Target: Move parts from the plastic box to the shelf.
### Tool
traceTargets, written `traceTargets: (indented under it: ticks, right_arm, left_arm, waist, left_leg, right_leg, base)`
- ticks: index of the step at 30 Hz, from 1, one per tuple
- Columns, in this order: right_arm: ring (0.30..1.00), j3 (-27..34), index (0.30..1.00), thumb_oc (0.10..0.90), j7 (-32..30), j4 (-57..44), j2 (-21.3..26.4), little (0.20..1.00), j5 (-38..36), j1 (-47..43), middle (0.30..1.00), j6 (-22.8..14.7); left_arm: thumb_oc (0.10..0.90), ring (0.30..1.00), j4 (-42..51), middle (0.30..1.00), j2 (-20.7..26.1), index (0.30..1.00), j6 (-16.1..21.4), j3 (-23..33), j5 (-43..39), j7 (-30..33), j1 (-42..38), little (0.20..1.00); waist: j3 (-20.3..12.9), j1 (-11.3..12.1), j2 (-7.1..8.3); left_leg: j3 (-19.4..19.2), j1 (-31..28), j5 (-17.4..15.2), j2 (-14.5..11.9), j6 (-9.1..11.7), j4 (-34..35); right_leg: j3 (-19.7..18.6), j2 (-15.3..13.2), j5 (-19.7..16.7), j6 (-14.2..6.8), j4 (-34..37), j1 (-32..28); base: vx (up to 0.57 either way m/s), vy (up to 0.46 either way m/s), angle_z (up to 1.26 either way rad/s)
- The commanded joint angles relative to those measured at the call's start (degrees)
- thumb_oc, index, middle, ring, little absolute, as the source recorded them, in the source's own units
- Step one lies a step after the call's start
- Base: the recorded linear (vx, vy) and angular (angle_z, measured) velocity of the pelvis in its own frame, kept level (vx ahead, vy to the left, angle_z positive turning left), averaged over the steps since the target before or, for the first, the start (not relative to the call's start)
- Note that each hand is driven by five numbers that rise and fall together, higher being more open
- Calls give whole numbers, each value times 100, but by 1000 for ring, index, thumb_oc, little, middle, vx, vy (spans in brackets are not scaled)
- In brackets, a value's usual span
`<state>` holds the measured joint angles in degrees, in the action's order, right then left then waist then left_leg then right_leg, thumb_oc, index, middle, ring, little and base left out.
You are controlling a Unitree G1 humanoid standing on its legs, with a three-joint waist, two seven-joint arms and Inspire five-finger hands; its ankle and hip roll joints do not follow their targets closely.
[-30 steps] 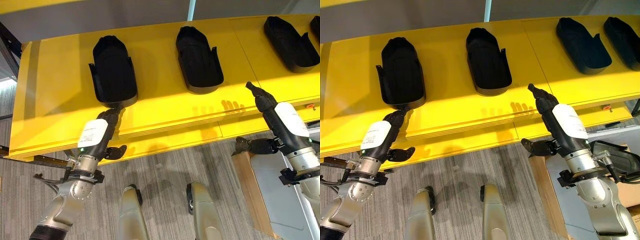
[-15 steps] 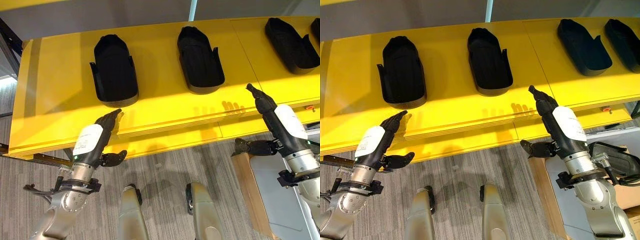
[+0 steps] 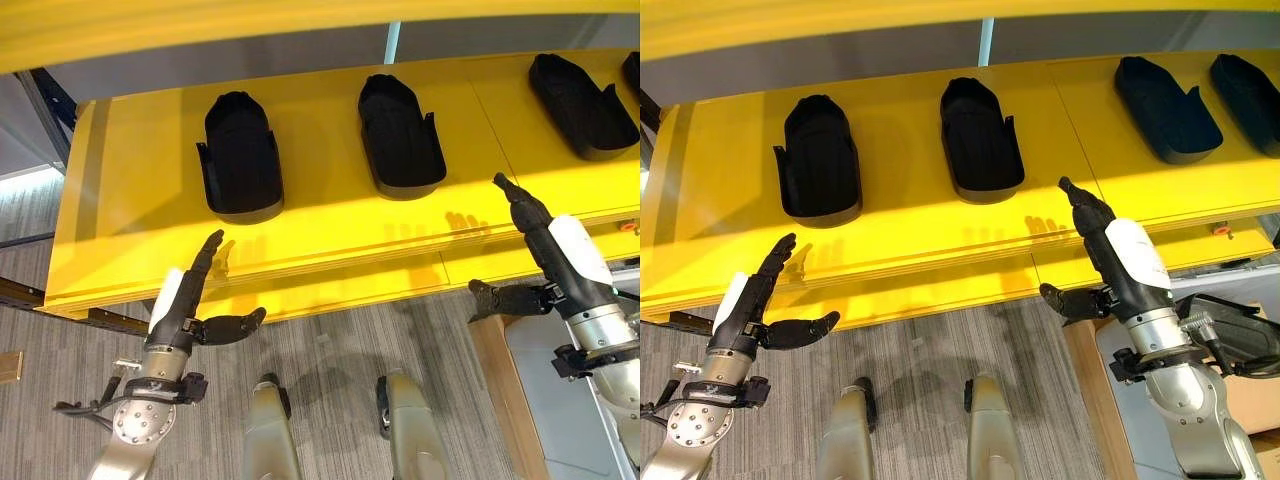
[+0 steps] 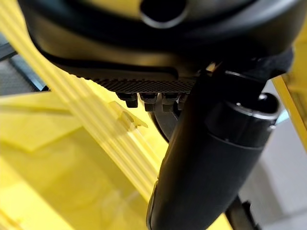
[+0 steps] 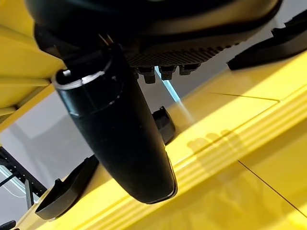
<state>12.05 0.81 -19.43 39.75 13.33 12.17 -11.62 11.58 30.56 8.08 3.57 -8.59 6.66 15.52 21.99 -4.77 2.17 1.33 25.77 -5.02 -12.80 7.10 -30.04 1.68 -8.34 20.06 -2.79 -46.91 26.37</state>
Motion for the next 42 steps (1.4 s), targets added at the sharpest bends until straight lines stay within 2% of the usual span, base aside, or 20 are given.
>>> traceTargets:
  ticks: [1, 4, 7, 9, 11, 12, 13, 14, 15, 17, 19, 20, 21, 23, 24, 25, 27, 28, 36, 42]
  right_arm:
    - [1000, 403, 1000, 900, -331, -215, 114, 1000, -183, -491, 1000, -305]
    - [1000, 158, 1000, 900, -278, 1, 23, 1000, -434, -600, 1000, -354]
    - [1000, 169, 1000, 900, -107, 71, 59, 1000, -606, -468, 1000, -380]
    - [1000, 405, 1000, 900, 58, 1, 73, 1000, -759, -199, 1000, -430]
    - [1000, 419, 1000, 900, 64, -10, 73, 1000, -763, -186, 1000, -427]
    - [1000, 488, 1000, 900, 109, -25, 86, 1000, -780, -78, 1000, -453]
    - [1000, 626, 1000, 900, 118, -44, 79, 1000, -804, 68, 1000, -468]
    - [1000, 628, 1000, 900, 119, -46, 80, 1000, -805, 75, 1000, -468]
    - [1000, 751, 1000, 900, 55, -38, 62, 1000, -796, 147, 1000, -472]
    - [1000, 764, 1000, 900, 37, -6, 25, 1000, -776, 188, 1000, -465]
    - [1000, 694, 1000, 900, 108, 11, 4, 1000, -810, 107, 1000, -469]
    - [1000, 713, 1000, 900, 157, 38, -27, 1000, -853, 115, 1000, -474]
    - [1000, 726, 1000, 900, 172, 57, -64, 1000, -862, 117, 1000, -469]
    - [1000, 635, 1000, 900, 263, 124, -153, 1000, -912, 92, 1000, -457]
    - [1000, 635, 1000, 900, 263, 124, -153, 1000, -912, 92, 1000, -457]
    - [1000, 534, 1000, 900, 268, 171, -182, 1000, -908, -47, 1000, -443]
    - [1000, 518, 1000, 900, 250, 191, -205, 1000, -919, -109, 1000, -434]
    - [1000, 494, 1000, 900, 280, 208, -263, 1000, -960, -107, 1000, -440]
    - [1000, 242, 1000, 900, 257, 380, -402, 1000, -948, -89, 1000, -314]
    - [1000, 162, 1000, 900, 275, 347, -516, 1000, -984, -24, 1000, -283]
  left_arm:
    - [900, 1000, 392, 1000, 129, 1000, 636, 217, -625, -132, -80, 1000]
    - [900, 1000, 222, 1000, -340, 1000, 608, 298, -1301, -321, -4, 1000]
    - [900, 1000, 133, 1000, -562, 1000, 611, 316, -1500, -462, 109, 1000]
    - [900, 1000, 165, 1000, -732, 1000, 620, 340, -1537, -641, 258, 1000]
    - [900, 1000, 168, 1000, -733, 1000, 620, 334, -1539, -643, 258, 1000]
    - [900, 1000, 149, 1000, -776, 1000, 633, 337, -1517, -692, 290, 1000]
    - [900, 1000, 81, 1000, -839, 1000, 618, 284, -1463, -714, 281, 1000]
    - [900, 1000, 79, 1000, -839, 1000, 619, 280, -1463, -714, 284, 1000]
    - [900, 1000, -51, 1000, -909, 1000, 606, 175, -1497, -737, 181, 1000]
    - [900, 1000, -45, 1000, -924, 1000, 633, 153, -1531, -808, 177, 1000]
    - [900, 1000, -22, 1000, -1002, 1000, 625, 116, -1498, -830, 195, 1000]
    - [900, 1000, -29, 1000, -1031, 1000, 633, 103, -1466, -862, 209, 1000]
    - [900, 1000, -15, 1000, -1045, 1000, 641, 84, -1425, -878, 217, 1000]
    - [900, 1000, -49, 1000, -1093, 1000, 621, 35, -1438, -933, 260, 1000]
    - [900, 1000, -50, 1000, -1093, 1000, 622, 35, -1438, -933, 260, 1000]
    - [900, 1000, -38, 1000, -1131, 1000, 594, -39, -1484, -985, 267, 1000]
    - [900, 1000, -50, 1000, -1140, 1000, 605, -80, -1490, -989, 249, 1000]
    - [900, 1000, -61, 1000, -1195, 1000, 639, -113, -1511, -1024, 316, 1000]
    - [900, 1000, -158, 1000, -1086, 1000, 634, -172, -1624, -902, 323, 1000]
    - [900, 1000, -127, 1000, -1044, 1000, 637, -168, -1581, -835, 312, 1000]
  waist:
    - [-425, -64, -119]
    - [-584, -22, -197]
    - [-728, -40, -241]
    - [-850, -41, -318]
    - [-857, -28, -344]
    - [-864, -31, -347]
    - [-888, -9, -357]
    - [-881, -15, -347]
    - [-876, -61, -296]
    - [-896, -41, -232]
    - [-966, 5, -202]
    - [-1002, -15, -190]
    - [-1045, -2, -194]
    - [-1139, 93, -194]
    - [-1145, 89, -196]
    - [-1217, 140, -221]
    - [-1228, 120, -231]
    - [-1282, 59, -271]
    - [-1506, 51, -202]
    - [-1561, -39, -167]
  left_leg:
    - [-51, -296, 276, -185, -232, 468]
    - [-156, -986, 823, -436, -212, 1571]
    - [-332, -1334, 1124, -601, -196, 2086]
    - [-362, -1490, 1708, -768, -93, 2503]
    - [-362, -1487, 1751, -794, -89, 2541]
    - [-390, -1510, 1952, -813, -58, 2546]
    - [-347, -1476, 2358, -822, -27, 2584]
    - [-345, -1499, 2340, -809, -22, 2582]
    - [-510, -1374, 2514, -733, -8, 2419]
    - [-308, -1393, 2184, -453, -106, 2353]
    - [120, -1468, 1426, 241, -304, 2338]
    - [134, -1552, 1195, 444, -342, 2384]
    - [220, -1596, 1021, 668, -404, 2405]
    - [867, -1648, 698, 1294, -558, 2389]
    - [871, -1640, 700, 1295, -558, 2387]
    - [1265, -1668, 582, 1710, -653, 2426]
    - [1250, -1644, 617, 1779, -676, 2445]
    - [1101, -1746, 608, 1685, -747, 2669]
    - [535, -2090, 750, 1639, -895, 3403]
    - [235, -2243, 620, 1619, -979, 3451]
  right_leg:
    - [-22, 74, -67, 164, 810, -571]
    - [-15, 312, -250, 155, 1507, -941]
    - [-16, 476, -251, 202, 1722, -1087]
    - [14, 706, -186, 338, 1869, -1223]
    - [20, 735, -226, 348, 1898, -1215]
    - [52, 787, -195, 396, 1935, -1269]
    - [99, 885, -265, 459, 2245, -1450]
    - [101, 871, -239, 457, 2242, -1475]
    - [204, 824, -363, 503, 2555, -1642]
    - [153, 767, -528, 444, 2871, -1778]
    - [31, 742, -789, 347, 3357, -1974]
    - [17, 751, -851, 314, 3504, -2046]
    - [-8, 777, -952, 261, 3671, -2110]
    - [-219, 830, -1088, 234, 3850, -2148]
    - [-215, 830, -1093, 233, 3856, -2144]
    - [-343, 908, -1170, 199, 3965, -2159]
    - [-392, 933, -1227, 174, 4010, -2166]
    - [-475, 967, -1307, 112, 4098, -2158]
    - [-828, 850, -1644, -83, 4547, -2203]
    - [-1113, 811, -1739, -182, 4592, -2200]
  base:
    - [48, -83, -16]
    - [38, -117, -19]
    - [22, -140, -30]
    - [15, -215, -23]
    - [-3, -105, -6]
    - [-15, -196, 0]
    - [8, -196, -1]
    - [-16, -237, 6]
    - [-8, -160, 17]
    - [-5, -136, 36]
    - [41, -46, 18]
    - [60, -27, -4]
    - [72, -7, -6]
    - [64, 16, -23]
    - [73, 46, -49]
    - [62, 69, -43]
    - [58, 103, -59]
    - [47, 160, -59]
    - [65, 130, -47]
    - [36, 86, -28]
